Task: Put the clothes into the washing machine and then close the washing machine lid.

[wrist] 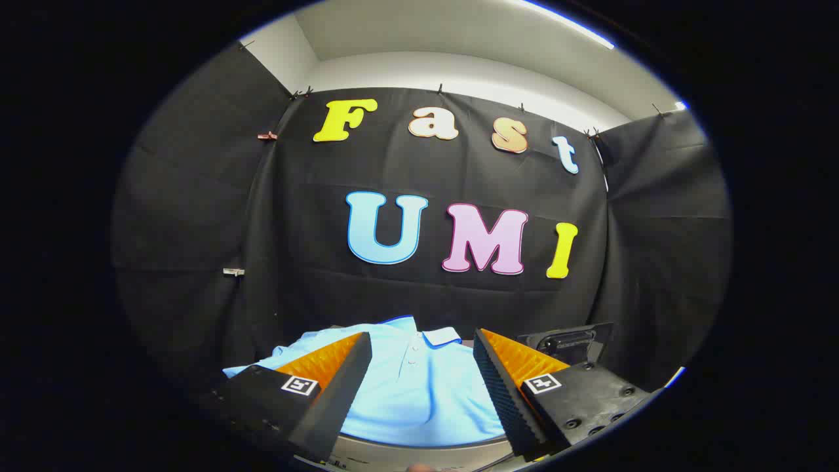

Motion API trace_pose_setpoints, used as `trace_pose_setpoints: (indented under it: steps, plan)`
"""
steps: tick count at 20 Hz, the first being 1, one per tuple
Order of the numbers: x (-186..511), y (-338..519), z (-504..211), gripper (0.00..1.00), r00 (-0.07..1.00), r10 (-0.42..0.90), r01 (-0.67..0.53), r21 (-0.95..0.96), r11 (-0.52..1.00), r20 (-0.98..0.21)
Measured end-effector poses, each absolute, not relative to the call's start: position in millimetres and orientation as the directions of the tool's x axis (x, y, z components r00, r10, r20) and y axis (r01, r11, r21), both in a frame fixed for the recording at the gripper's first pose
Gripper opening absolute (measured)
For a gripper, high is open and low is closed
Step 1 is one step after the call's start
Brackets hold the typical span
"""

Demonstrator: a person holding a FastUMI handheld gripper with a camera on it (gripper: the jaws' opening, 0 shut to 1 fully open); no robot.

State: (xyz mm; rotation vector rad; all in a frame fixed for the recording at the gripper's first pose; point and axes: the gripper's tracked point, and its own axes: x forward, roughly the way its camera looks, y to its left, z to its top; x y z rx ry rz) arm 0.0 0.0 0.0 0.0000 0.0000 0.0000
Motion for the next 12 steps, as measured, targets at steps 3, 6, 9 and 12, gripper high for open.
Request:
trace_pose_setpoints:
  steps: [3,6,9,12]
  plan:
    - [1.7,4.0,-3.9,0.98,1.0,0.007,-0.007,-0.007,1.0,-0.009]
    - [2.7,5.3,-4.0,0.98,1.0,0.008,-0.008,-0.01,1.0,-0.011]
    - [5.0,4.1,-6.5,0.98,1.0,0.005,-0.005,-0.01,1.0,-0.018]
    - [6.2,3.7,-5.5,0.98,1.0,0.005,-0.005,-0.011,1.0,-0.019]
